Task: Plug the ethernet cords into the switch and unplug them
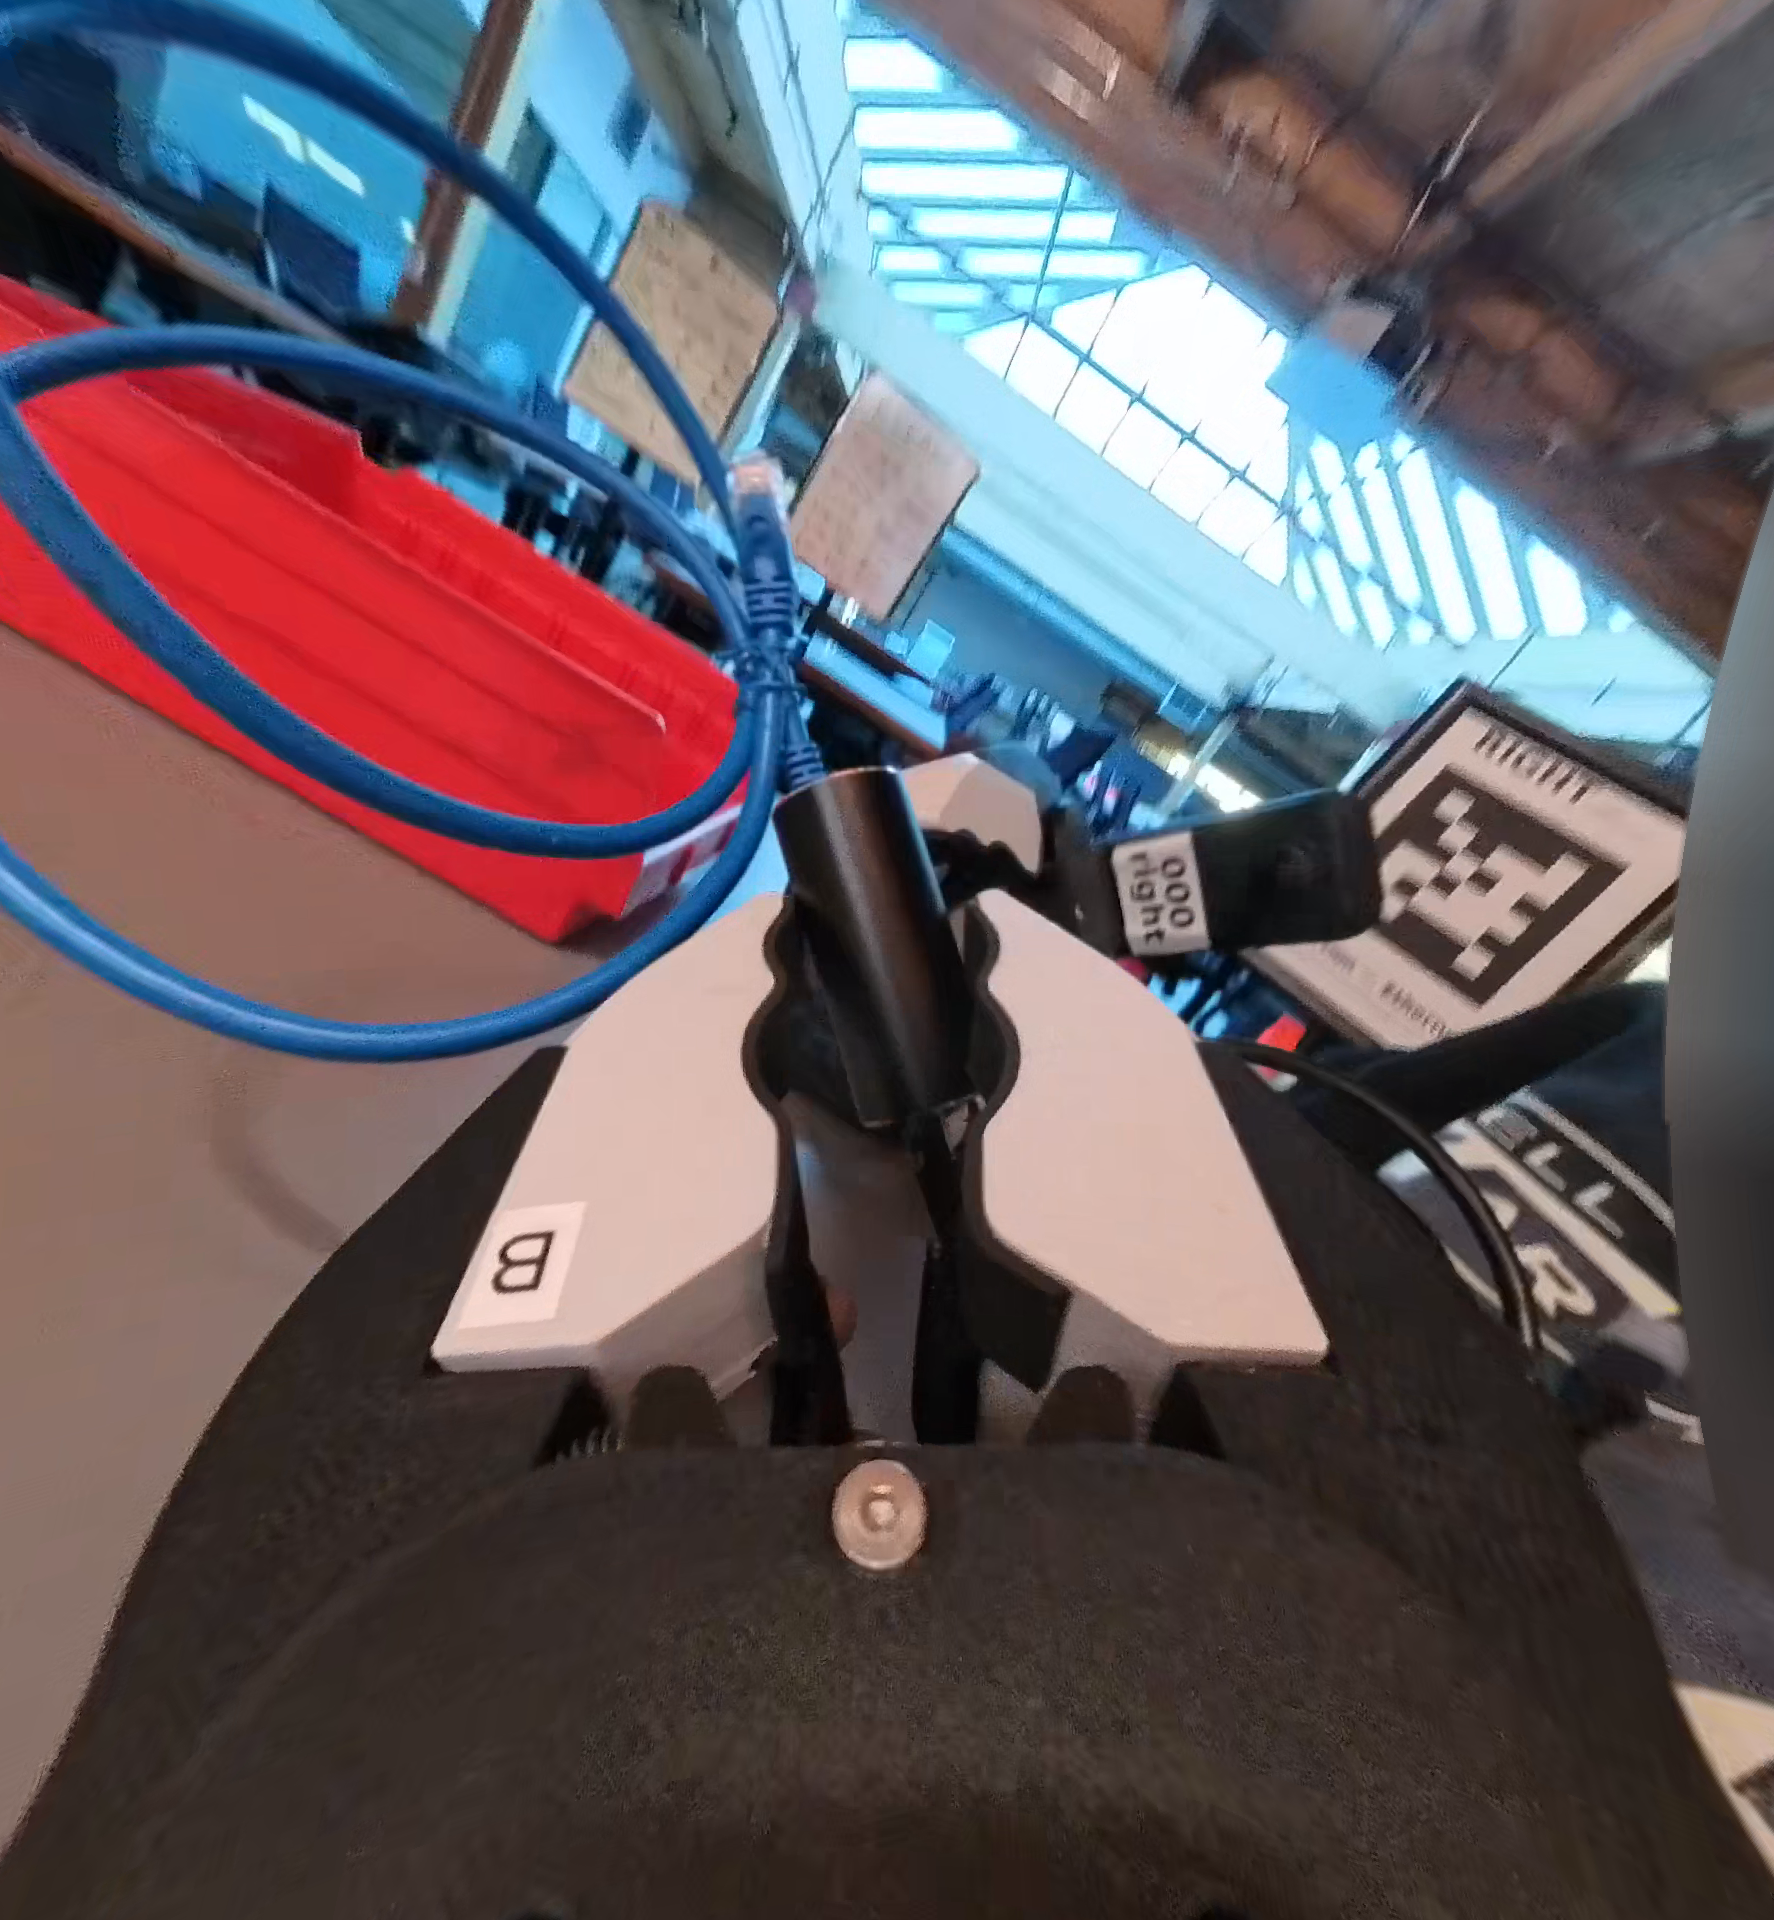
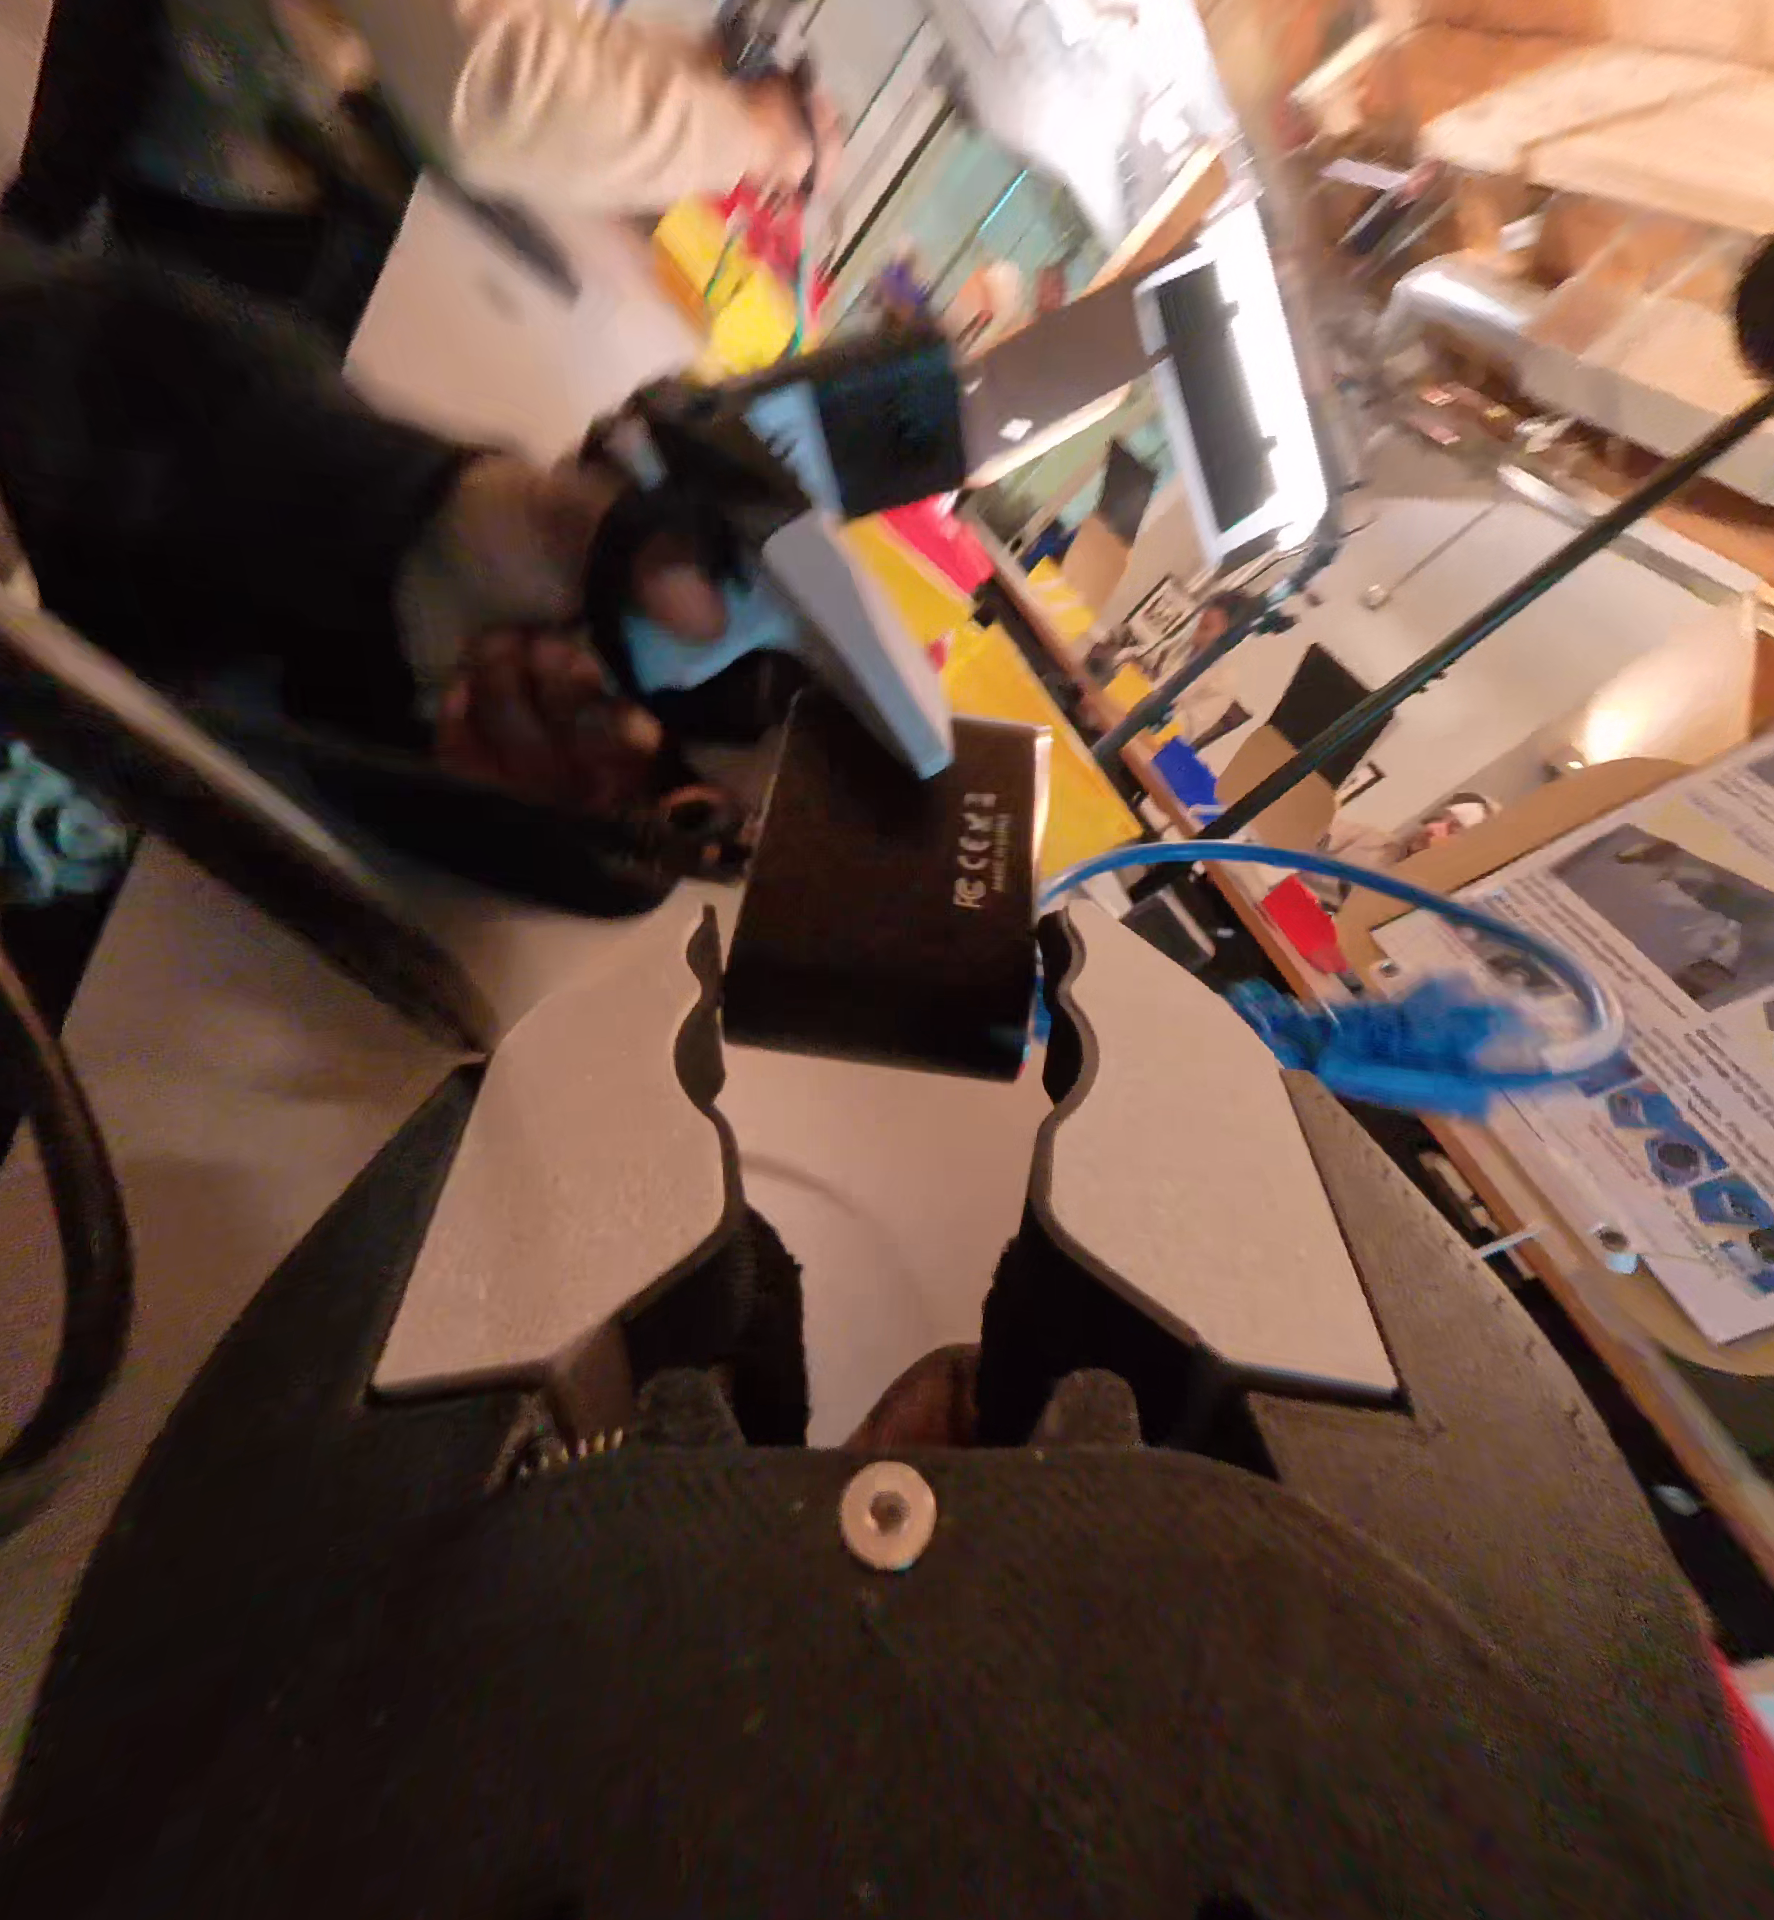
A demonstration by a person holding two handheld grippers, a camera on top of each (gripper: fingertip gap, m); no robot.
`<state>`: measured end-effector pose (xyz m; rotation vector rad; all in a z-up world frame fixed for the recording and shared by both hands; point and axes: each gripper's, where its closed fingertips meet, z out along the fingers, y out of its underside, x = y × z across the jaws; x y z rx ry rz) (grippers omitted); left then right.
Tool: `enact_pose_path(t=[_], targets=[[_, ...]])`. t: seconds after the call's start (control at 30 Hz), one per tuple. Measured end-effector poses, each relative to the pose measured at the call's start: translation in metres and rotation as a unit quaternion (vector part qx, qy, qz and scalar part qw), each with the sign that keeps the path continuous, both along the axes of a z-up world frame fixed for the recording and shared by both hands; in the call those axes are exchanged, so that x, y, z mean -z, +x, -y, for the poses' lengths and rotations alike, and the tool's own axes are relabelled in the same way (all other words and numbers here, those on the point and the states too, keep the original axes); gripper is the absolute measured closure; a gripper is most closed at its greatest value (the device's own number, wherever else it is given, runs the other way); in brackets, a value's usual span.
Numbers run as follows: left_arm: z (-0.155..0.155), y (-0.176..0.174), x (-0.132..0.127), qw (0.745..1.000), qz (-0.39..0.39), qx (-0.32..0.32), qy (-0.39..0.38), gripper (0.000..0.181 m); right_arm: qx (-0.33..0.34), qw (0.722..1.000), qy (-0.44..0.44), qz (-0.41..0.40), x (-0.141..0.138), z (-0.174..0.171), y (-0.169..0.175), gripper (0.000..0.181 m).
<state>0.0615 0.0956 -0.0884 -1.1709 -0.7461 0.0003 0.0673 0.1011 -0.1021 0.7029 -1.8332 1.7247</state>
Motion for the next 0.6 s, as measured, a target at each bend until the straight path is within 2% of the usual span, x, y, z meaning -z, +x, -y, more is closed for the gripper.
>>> enact_pose_path(t=[0.1,0.17,0.23,0.3,0.37,0.4,0.5,0.53,0.6], targets=[[0.01,-0.003,-0.015,0.996,-0.015,-0.02,0.085,0.154,-0.014,0.985,-0.106,0.132,-0.037,-0.012,-0.009,0.122],[0.022,-0.003,-0.028,0.987,-0.029,-0.041,0.152,0.156,-0.008,0.947,-0.163,0.278,-0.053,-0.019,-0.03,0.123],[0.035,-0.004,-0.037,0.975,-0.046,-0.069,0.205,0.157,-0.059,0.886,-0.154,0.434,-0.049,-0.015,-0.032,0.12],[0.044,-0.002,-0.044,0.966,-0.072,-0.096,0.228,0.156,-0.114,0.815,-0.099,0.559,-0.032,0.0,-0.021,0.118],[0.044,0.002,-0.048,0.965,-0.091,-0.096,0.226,0.157,-0.178,0.746,-0.053,0.639,-0.022,0.012,-0.002,0.12],[0.042,0.003,-0.048,0.966,-0.096,-0.093,0.221,0.156,-0.197,0.721,-0.049,0.662,-0.019,0.016,0.003,0.124],[0.028,0.001,-0.04,0.975,-0.092,-0.092,0.18,0.157,-0.222,0.691,-0.065,0.685,-0.016,0.02,0.007,0.138],[0.023,-0.001,-0.035,0.979,-0.088,-0.094,0.16,0.157,-0.234,0.69,-0.076,0.681,-0.022,0.017,0.007,0.152],[0.015,-0.002,-0.031,0.983,-0.09,-0.094,0.129,0.157,-0.213,0.722,-0.088,0.652,-0.023,0.013,0.003,0.157]])
